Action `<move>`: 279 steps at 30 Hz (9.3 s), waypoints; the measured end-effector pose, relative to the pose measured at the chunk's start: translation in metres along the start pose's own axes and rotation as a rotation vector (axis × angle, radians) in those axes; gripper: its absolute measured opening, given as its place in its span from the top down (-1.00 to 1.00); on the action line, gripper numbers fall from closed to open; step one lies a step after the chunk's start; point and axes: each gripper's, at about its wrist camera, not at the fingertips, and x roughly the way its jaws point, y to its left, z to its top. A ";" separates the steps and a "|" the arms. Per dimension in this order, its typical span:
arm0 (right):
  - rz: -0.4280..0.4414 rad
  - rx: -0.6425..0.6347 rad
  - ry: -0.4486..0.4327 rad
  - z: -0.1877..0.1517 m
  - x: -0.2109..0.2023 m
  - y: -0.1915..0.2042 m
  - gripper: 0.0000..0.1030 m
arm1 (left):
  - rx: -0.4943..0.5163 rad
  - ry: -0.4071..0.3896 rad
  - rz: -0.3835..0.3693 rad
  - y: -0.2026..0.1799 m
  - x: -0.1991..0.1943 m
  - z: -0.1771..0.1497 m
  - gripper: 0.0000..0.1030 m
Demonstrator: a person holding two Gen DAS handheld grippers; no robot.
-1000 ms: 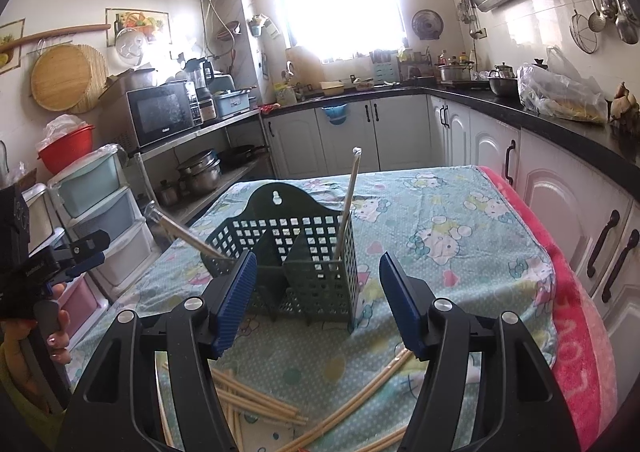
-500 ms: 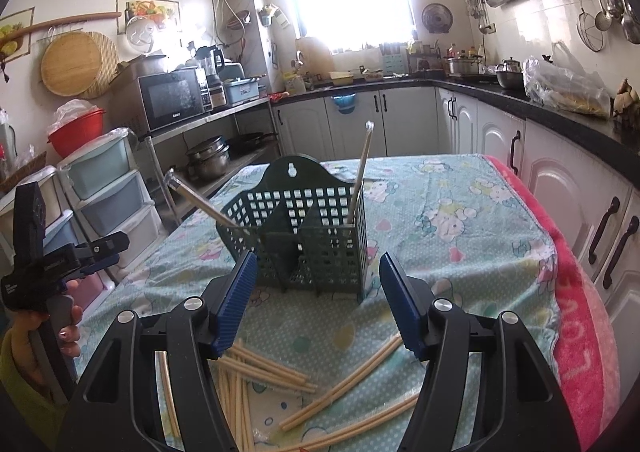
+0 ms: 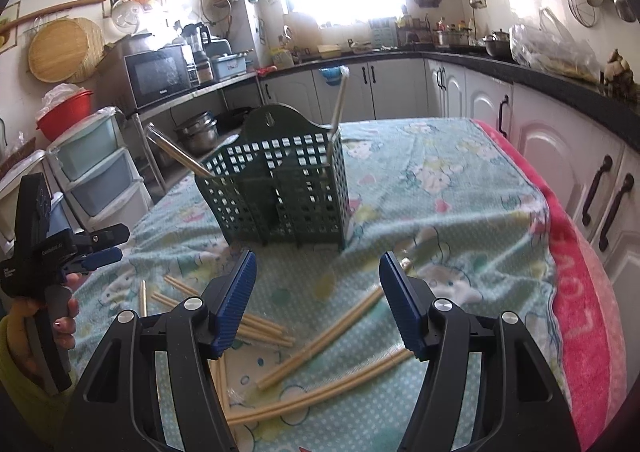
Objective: Organize utensils
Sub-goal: 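Move the left tool toward remaining chopsticks while the right tool approaches others, then close the left tool on a chopstick while the right tool grasps another, then lift the left tool's chopstick above the caddy while the right tool carries its own, then lower into the caddy and open the left tool while the right tool opens, then move both open tools down toward the chopsticks lying beside the caddy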
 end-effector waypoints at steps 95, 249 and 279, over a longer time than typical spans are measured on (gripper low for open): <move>-0.073 0.211 0.011 0.076 0.044 -0.068 0.88 | -0.150 0.251 -0.087 0.027 0.072 -0.005 0.77; -0.086 0.122 -0.292 0.140 0.047 -0.030 0.09 | 0.145 -0.191 -0.112 -0.086 -0.001 0.083 -0.54; -0.083 0.064 -0.206 0.086 0.021 -0.021 -0.13 | 0.092 -0.167 -0.103 -0.053 -0.022 0.052 -0.79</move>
